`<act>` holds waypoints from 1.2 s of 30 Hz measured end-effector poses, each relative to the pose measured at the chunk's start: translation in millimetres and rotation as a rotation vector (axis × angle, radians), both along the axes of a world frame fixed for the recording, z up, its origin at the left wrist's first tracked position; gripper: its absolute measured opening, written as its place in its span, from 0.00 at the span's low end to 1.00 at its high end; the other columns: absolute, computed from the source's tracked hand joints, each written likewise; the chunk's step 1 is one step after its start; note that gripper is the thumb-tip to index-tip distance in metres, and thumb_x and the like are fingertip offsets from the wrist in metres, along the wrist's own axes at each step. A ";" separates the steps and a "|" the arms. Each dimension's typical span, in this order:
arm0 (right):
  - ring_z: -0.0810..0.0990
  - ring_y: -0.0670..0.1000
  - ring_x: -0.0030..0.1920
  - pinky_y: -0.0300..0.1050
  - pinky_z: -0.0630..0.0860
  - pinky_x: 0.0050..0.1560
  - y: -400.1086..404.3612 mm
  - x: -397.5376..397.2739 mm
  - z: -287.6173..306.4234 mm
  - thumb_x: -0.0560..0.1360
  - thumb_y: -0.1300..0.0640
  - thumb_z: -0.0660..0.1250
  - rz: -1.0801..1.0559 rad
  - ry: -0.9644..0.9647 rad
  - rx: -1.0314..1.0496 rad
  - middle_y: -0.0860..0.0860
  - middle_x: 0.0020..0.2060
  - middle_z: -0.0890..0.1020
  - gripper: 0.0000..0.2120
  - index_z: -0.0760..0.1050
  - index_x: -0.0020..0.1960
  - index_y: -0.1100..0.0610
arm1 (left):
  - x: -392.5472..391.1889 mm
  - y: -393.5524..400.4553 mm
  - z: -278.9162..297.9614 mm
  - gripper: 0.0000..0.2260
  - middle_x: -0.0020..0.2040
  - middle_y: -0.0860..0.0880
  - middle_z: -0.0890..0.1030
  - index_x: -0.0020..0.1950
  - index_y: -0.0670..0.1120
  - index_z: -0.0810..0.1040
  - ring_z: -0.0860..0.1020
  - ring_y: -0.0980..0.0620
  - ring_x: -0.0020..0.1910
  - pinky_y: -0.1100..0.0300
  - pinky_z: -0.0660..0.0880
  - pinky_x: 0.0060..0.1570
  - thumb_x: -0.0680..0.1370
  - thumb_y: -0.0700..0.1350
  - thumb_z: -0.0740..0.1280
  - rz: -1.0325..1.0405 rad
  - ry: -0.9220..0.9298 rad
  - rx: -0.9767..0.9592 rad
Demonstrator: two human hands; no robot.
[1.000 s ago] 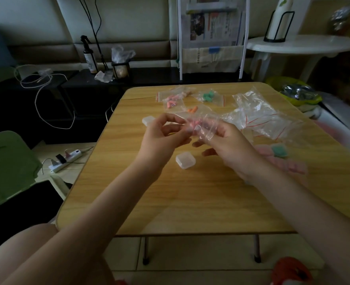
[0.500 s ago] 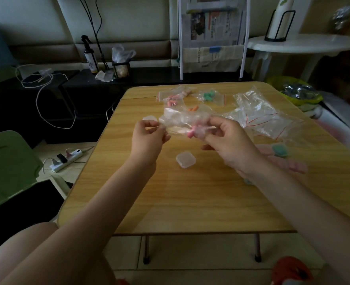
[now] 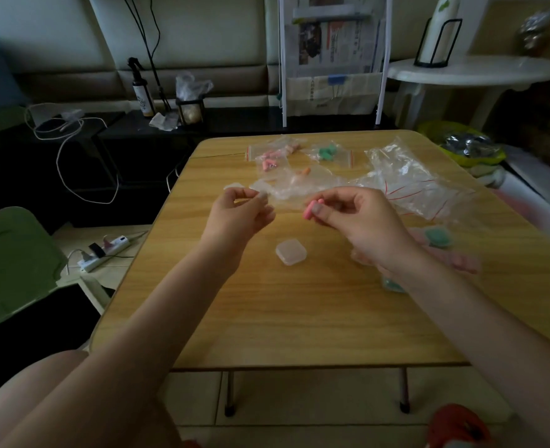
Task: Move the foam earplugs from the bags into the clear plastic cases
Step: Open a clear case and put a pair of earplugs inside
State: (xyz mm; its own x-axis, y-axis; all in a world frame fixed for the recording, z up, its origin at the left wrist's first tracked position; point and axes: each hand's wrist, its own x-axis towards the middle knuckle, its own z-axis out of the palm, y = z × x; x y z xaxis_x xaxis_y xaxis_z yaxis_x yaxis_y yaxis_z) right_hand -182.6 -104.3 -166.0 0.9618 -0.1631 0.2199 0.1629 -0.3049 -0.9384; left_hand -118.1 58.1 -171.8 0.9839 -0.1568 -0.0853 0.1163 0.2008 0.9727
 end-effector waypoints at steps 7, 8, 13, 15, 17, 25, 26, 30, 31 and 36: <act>0.76 0.41 0.32 0.33 0.74 0.30 -40.4 11.5 5.6 0.76 0.57 0.67 -0.371 -0.041 -0.161 0.44 0.41 0.82 0.04 0.81 0.46 0.51 | -9.8 5.3 7.5 0.26 0.60 0.56 0.73 0.65 0.53 0.69 0.73 0.57 0.57 0.63 0.74 0.51 0.70 0.54 0.72 -0.540 -0.345 0.842; 0.73 0.41 0.33 0.34 0.72 0.32 -44.8 12.7 3.9 0.76 0.56 0.68 -0.403 -0.040 -0.245 0.44 0.43 0.82 0.04 0.82 0.44 0.50 | -10.5 5.3 5.5 0.32 0.63 0.57 0.70 0.69 0.54 0.65 0.70 0.58 0.60 0.62 0.72 0.56 0.68 0.54 0.74 -0.613 -0.394 0.931; 0.69 0.44 0.51 0.31 0.64 0.46 -52.7 13.2 3.0 0.74 0.53 0.71 -0.521 -0.071 -0.502 0.48 0.56 0.68 0.03 0.82 0.46 0.47 | -8.5 6.0 -1.9 0.34 0.64 0.57 0.70 0.71 0.53 0.65 0.68 0.59 0.61 0.61 0.67 0.62 0.68 0.48 0.76 -0.617 -0.554 1.060; 0.65 0.50 0.58 0.39 0.63 0.53 -50.7 12.3 5.3 0.73 0.52 0.71 -0.569 -0.094 -0.550 0.49 0.56 0.67 0.04 0.81 0.47 0.45 | -5.7 8.6 -2.8 0.25 0.61 0.56 0.75 0.65 0.52 0.72 0.72 0.58 0.59 0.62 0.70 0.59 0.70 0.46 0.75 -0.559 -0.585 1.067; 0.64 0.52 0.59 0.39 0.60 0.52 -48.0 12.3 7.5 0.73 0.52 0.71 -0.609 -0.151 -0.594 0.50 0.56 0.68 0.05 0.82 0.48 0.46 | -4.6 9.8 -3.5 0.21 0.57 0.56 0.77 0.62 0.51 0.75 0.74 0.59 0.57 0.66 0.72 0.55 0.70 0.45 0.74 -0.502 -0.606 1.058; 0.73 0.48 0.50 0.39 0.71 0.46 -24.6 9.4 5.1 0.77 0.57 0.65 -0.348 -0.350 -0.487 0.49 0.47 0.76 0.04 0.77 0.49 0.57 | -11.1 2.2 -4.6 0.18 0.55 0.57 0.76 0.61 0.51 0.75 0.80 0.58 0.42 0.60 0.80 0.44 0.73 0.40 0.71 -0.246 -0.513 0.753; 0.76 0.50 0.46 0.42 0.74 0.43 -20.5 7.2 5.1 0.78 0.59 0.63 -0.270 -0.349 -0.427 0.51 0.45 0.78 0.04 0.75 0.49 0.59 | -12.1 0.3 -4.5 0.18 0.54 0.55 0.77 0.61 0.51 0.76 0.81 0.57 0.41 0.59 0.81 0.42 0.72 0.40 0.71 -0.240 -0.499 0.715; 0.80 0.51 0.41 0.50 0.77 0.42 -5.5 -1.2 3.0 0.79 0.64 0.59 -0.038 -0.306 -0.278 0.49 0.42 0.80 0.03 0.70 0.50 0.59 | -17.2 -4.9 -3.5 0.20 0.54 0.53 0.78 0.62 0.50 0.76 0.80 0.58 0.41 0.61 0.80 0.40 0.71 0.41 0.73 -0.192 -0.566 0.634; 0.79 0.47 0.41 0.48 0.77 0.43 -2.5 -1.4 2.1 0.79 0.65 0.58 -0.013 -0.292 -0.265 0.47 0.42 0.79 0.04 0.71 0.49 0.59 | -19.0 -5.5 -2.8 0.22 0.53 0.54 0.78 0.63 0.50 0.74 0.80 0.58 0.41 0.61 0.80 0.40 0.71 0.41 0.74 -0.178 -0.580 0.612; 0.68 0.45 0.26 0.37 0.65 0.28 3.7 -0.9 -0.5 0.78 0.66 0.56 -0.040 -0.159 -0.282 0.42 0.28 0.72 0.11 0.75 0.45 0.58 | -23.9 -5.6 -1.1 0.27 0.54 0.54 0.77 0.65 0.50 0.69 0.78 0.63 0.42 0.68 0.78 0.40 0.70 0.37 0.73 -0.137 -0.774 0.675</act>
State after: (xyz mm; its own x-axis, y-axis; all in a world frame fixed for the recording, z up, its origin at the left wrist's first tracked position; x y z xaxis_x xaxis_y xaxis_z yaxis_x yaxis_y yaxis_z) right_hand -183.4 -100.7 -166.6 0.9056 -0.1113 0.4092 0.2837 -0.5582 -0.7797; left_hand -142.0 52.6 -172.9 0.7840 -0.4261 0.4515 -0.6082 -0.3818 0.6959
